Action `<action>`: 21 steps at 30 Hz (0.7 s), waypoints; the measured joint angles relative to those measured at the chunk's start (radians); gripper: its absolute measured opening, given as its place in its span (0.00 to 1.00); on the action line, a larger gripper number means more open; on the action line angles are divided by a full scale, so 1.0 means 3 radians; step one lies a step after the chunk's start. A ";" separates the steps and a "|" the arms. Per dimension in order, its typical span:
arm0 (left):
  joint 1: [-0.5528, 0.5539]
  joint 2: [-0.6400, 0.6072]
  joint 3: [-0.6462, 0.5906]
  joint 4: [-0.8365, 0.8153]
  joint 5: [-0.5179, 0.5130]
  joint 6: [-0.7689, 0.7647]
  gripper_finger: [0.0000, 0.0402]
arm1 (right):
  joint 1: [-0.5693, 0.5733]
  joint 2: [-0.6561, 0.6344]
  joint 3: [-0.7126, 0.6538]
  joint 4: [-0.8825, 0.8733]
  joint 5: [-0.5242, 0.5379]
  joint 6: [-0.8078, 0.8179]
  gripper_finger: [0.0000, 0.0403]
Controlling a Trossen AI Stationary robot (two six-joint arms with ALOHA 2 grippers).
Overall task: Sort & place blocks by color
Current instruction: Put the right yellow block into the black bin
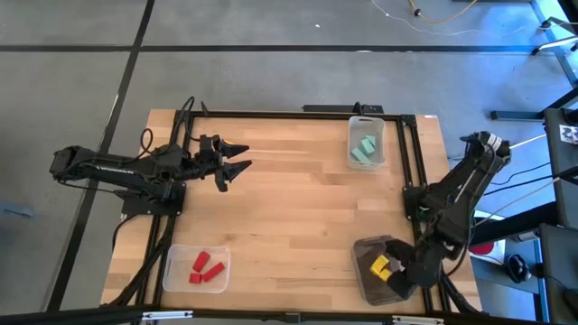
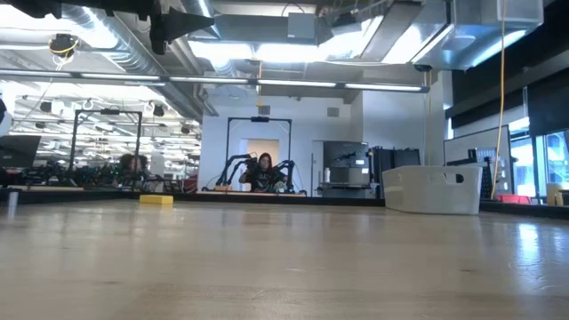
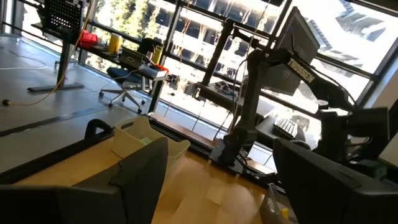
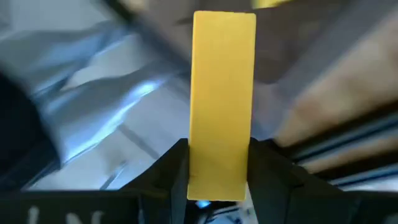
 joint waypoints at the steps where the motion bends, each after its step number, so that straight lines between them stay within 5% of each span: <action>1: 0.0002 0.0000 0.0000 0.0001 0.0001 0.0000 0.70 | 0.0013 0.0063 0.0000 -0.0074 -0.0003 0.0079 0.31; 21: 0.0006 0.0000 0.0000 0.0003 -0.0001 0.0004 0.70 | -0.0415 0.0741 -0.0003 -0.0015 -0.1068 -0.0365 0.31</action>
